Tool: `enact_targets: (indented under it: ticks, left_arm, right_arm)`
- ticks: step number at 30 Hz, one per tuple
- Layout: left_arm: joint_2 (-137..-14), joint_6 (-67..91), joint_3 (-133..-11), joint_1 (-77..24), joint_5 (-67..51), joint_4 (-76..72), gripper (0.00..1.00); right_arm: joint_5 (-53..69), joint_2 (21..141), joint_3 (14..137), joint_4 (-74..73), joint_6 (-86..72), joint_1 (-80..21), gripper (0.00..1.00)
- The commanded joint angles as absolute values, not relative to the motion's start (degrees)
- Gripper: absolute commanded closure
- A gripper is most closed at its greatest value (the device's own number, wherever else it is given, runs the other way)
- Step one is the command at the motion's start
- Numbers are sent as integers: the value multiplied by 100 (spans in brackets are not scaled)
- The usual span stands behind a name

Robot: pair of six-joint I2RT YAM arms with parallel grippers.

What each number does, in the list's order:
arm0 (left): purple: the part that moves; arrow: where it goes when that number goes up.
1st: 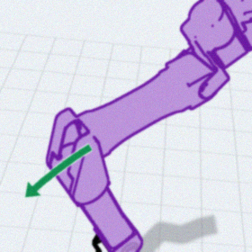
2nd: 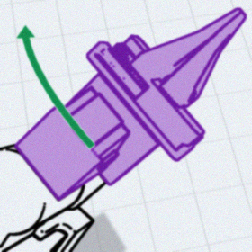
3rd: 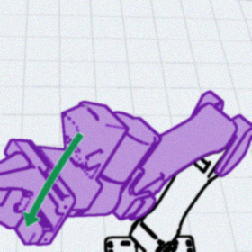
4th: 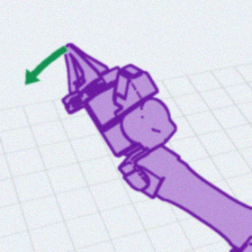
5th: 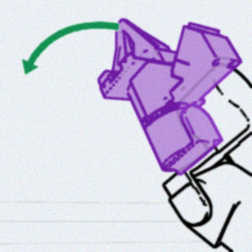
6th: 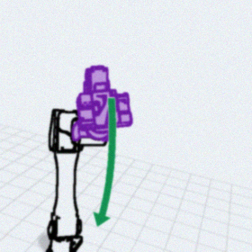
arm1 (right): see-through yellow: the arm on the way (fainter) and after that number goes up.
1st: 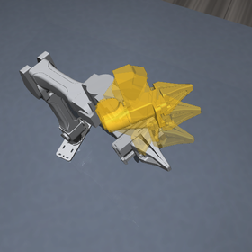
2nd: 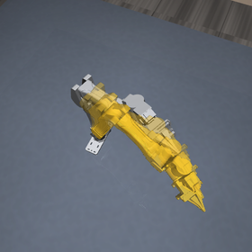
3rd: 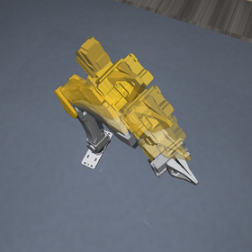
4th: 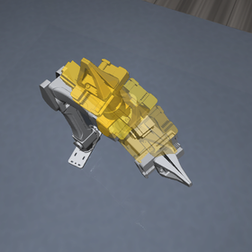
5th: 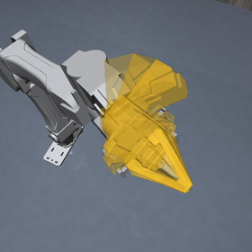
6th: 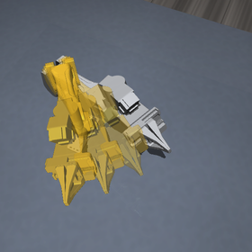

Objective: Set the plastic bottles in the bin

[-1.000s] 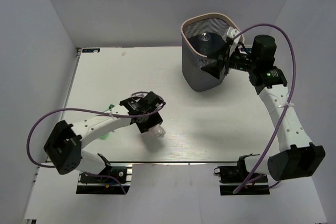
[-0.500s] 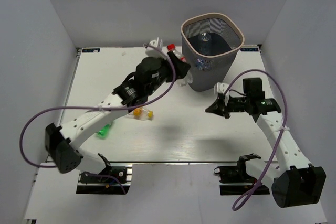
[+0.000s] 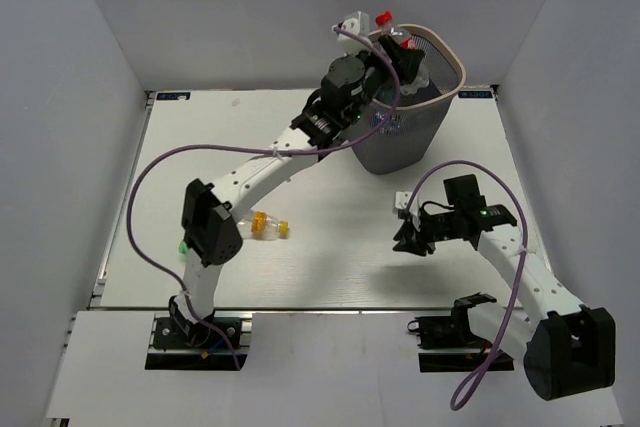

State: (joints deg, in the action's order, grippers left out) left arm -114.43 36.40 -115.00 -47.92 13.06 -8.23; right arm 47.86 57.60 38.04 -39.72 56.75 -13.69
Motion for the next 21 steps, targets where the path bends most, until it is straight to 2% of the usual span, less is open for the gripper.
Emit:
enact_targets:
  ticks: [1,3,5,6,9,13,16,20,21]
  left_arm:
    - [-11881,3350,-12566,-4737,1871,-459,50]
    - [-12312,3191,-13129,-4737,2188,-193,22]
    - [-12445,2964,-13341,-4685,2249,43,0]
    - [-12445,2892,-13342,-4624,2250,44,0]
    - [-12130,2594,-13149,-4570,2407,97,0]
    - [-11331,2014,-12658,-4465,2558,352,0]
    - [-10313,1513,-11815,-4465,2706,615,0]
    - [-8591,1389,-9798,-4465,2944,992,0]
    - [-8239,1580,-9487,-4465,3023,1237,0]
  right_arm:
    - [4623,5888,3840,-3508,5223,-1608,60]
    - [4605,6046,3972,-3252,5001,-1880,43]
    - [4579,6178,4191,-2771,4528,-2021,26]
    - [4597,6248,4245,-2655,4387,-2291,20]
    - [4421,6705,4605,-2110,3948,-2819,17]
    - [4018,8056,5394,-1654,3218,-3575,10]
    - [3736,8665,5844,-1346,2699,-4119,10]
    - [2946,9602,6318,-792,2040,-4631,10]
    - [2527,9754,6789,-765,1804,-4728,10]
